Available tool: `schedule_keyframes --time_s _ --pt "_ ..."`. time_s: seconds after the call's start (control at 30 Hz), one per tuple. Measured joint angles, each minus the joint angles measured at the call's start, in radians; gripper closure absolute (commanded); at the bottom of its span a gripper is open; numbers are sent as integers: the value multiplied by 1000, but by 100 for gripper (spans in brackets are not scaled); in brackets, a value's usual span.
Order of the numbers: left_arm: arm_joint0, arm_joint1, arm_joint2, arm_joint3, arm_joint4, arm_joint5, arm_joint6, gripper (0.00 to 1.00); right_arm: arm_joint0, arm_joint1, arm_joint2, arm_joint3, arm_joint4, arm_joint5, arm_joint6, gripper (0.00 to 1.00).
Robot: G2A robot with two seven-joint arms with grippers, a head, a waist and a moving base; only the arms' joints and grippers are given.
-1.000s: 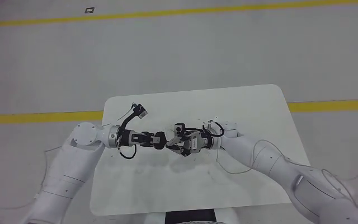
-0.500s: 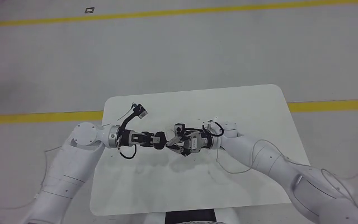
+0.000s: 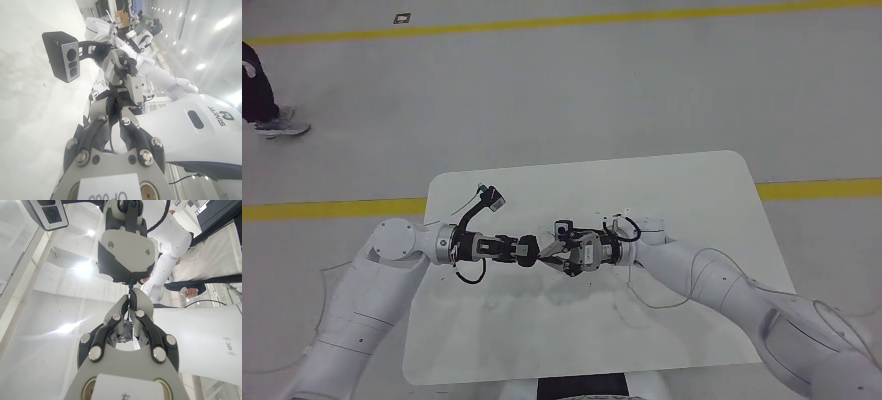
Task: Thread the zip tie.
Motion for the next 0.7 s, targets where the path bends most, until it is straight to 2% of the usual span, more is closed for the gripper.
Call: schedule_keyframes --time_s 0.7 --pt "0 0 0 0 0 0 0 100 16 9 -22 20 30 0 1 100"
